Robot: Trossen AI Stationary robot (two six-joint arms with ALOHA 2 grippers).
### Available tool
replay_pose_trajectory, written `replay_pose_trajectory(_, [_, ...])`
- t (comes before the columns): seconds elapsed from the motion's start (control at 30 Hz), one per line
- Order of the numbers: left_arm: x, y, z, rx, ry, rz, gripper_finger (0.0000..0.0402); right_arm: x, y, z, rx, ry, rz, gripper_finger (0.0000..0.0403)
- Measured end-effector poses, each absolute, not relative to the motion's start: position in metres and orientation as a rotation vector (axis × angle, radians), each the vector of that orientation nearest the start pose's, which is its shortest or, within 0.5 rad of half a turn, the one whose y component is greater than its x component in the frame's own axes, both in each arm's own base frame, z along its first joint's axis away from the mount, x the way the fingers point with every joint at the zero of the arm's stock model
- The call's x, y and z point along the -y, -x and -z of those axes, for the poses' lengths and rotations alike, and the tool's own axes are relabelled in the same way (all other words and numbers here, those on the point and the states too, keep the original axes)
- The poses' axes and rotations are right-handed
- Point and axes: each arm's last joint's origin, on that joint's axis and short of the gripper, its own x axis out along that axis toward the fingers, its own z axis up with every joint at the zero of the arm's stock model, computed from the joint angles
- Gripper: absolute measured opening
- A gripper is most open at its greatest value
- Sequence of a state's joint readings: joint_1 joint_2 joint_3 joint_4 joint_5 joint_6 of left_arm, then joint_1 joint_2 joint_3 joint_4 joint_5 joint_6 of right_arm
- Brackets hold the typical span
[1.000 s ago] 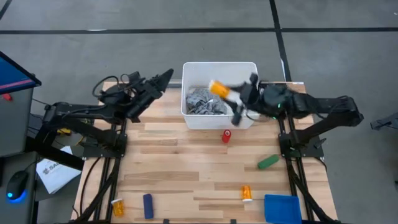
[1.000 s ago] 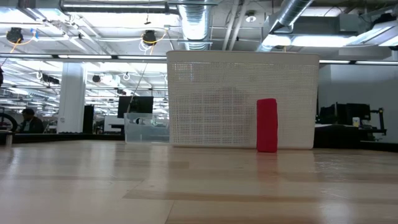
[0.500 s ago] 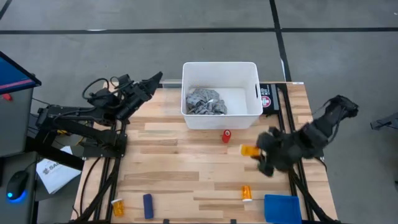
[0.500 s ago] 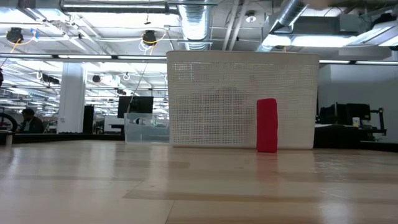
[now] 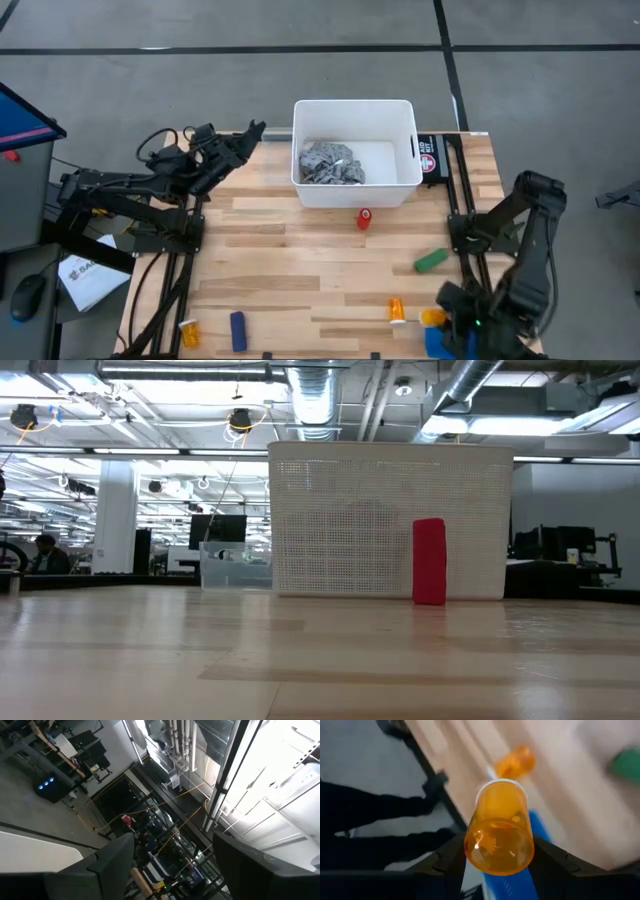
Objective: Pick & Place Medicine items
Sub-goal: Put the top right orange pill bottle into the blue bin
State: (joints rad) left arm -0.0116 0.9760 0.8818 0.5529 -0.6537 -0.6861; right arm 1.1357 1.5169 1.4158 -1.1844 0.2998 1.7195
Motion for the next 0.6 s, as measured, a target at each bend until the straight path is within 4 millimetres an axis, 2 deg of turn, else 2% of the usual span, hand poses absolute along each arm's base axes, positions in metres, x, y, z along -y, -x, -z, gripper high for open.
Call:
replay_pose_trajectory(0.13, [-0.015, -0.203, -0.399, 0.645, 0.803, -0.458, 0.0265, -0.276, -0.114, -0.296, -1.244, -0.694, 0.287, 0.0175])
replay_pose_trajectory(0.23, [-0.015, -0.203, -0.398, 0.639, 0.801, -0.46, 0.0265, -0.287, -0.106, -0.287, -1.303, -0.707, 0.305, 0.0175])
replay_pose_trajectory(0.6, [-0.014, -0.205, -0.397, 0.613, 0.791, -0.436, 0.0265, -0.305, -0.088, -0.257, -1.45, -0.562, 0.326, 0.0176])
